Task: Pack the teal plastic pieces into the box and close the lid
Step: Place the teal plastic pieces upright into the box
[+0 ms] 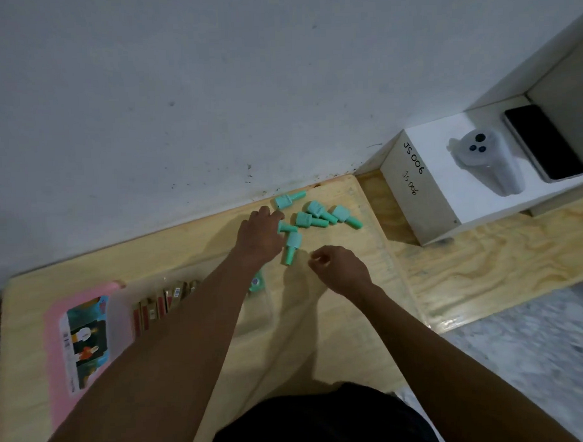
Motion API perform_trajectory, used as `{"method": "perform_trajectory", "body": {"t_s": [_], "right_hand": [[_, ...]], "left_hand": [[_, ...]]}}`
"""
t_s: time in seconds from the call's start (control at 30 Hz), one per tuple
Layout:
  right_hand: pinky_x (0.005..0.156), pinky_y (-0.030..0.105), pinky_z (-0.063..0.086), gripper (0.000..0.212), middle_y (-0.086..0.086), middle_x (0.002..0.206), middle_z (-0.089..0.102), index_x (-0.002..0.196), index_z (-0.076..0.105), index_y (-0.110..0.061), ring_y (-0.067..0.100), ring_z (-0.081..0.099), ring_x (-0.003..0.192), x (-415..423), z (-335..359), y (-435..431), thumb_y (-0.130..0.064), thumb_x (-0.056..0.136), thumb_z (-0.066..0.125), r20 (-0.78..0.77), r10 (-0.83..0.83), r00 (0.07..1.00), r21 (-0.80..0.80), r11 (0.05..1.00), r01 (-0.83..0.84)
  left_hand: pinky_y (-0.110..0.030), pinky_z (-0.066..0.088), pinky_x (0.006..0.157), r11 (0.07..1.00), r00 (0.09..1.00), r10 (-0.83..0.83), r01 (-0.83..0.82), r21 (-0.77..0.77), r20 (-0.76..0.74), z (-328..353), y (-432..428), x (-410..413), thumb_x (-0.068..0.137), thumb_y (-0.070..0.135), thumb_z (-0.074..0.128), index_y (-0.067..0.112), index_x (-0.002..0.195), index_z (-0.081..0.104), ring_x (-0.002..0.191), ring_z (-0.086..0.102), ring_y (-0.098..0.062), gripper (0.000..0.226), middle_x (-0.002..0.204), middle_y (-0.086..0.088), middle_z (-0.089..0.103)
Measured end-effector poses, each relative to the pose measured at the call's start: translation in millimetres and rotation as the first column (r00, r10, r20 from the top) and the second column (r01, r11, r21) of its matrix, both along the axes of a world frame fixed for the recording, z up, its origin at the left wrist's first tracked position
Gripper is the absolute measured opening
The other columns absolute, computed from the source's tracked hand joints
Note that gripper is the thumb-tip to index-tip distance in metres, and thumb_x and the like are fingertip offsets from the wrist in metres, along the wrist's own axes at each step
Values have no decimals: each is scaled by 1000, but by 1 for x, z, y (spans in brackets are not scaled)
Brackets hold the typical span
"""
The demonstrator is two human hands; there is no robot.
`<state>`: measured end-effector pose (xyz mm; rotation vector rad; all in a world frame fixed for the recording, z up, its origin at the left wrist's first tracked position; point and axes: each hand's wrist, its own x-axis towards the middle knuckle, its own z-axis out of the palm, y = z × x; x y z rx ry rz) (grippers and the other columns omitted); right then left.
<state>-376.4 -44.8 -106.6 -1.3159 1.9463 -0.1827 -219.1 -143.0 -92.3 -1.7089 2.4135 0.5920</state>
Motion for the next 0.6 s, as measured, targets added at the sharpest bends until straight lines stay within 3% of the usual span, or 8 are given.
{"method": "perform_trajectory", "body": {"t_s": [0.13, 0.27, 0.4, 0.5, 0.6], "right_hand": [[81, 38, 56, 40, -3, 110, 69, 120, 60, -28, 17, 65, 97, 14, -5, -19, -51, 87, 59, -8, -24, 1000, 18, 1000, 24], [75, 35, 52, 49, 3, 106, 68, 118, 50, -20, 24, 66, 93, 32, -12, -31, -55, 85, 60, -71, -22, 997, 11, 1000, 22], [76, 37, 50, 59, 8, 112, 66, 132, 40, -12, 28, 66, 99, 45, -14, -40, -46, 87, 60, -163, -28, 986, 23, 999, 32], [81, 38, 50, 49, 11, 116, 64, 130, 44, -8, 29, 63, 104, 46, -12, -41, -35, 91, 57, -142, -68, 988, 18, 997, 71], [83, 40, 55, 33, 10, 112, 68, 119, 58, -11, 26, 65, 98, 40, -8, -37, -31, 93, 56, -28, -146, 989, -41, 989, 145]], "left_hand": [[-42, 43, 93, 993, 984, -116, 111, 46, 134, -15, -16, -7, 86, 23, 55, 25, 131, 50, 115, 49, -29, 45, 129, -7, 47], [-41, 44, 91, 992, 988, -120, 115, 54, 99, -24, -24, -8, 87, 24, 58, 22, 123, 57, 113, 51, -29, 36, 126, -8, 49], [-40, 45, 90, 994, 999, -14, 19, 106, -43, -26, -29, -2, 85, 25, 63, 16, 120, 57, 111, 52, -29, 36, 123, -8, 53], [-33, 45, 84, 981, 966, 151, -121, 151, -209, -21, -32, 7, 82, 26, 69, 12, 115, 59, 105, 57, -28, 36, 117, -9, 60], [-26, 41, 72, 952, 873, 296, -234, 199, -388, -3, -32, 16, 83, 28, 69, 8, 106, 62, 85, 58, -23, 31, 96, -7, 62]]}}
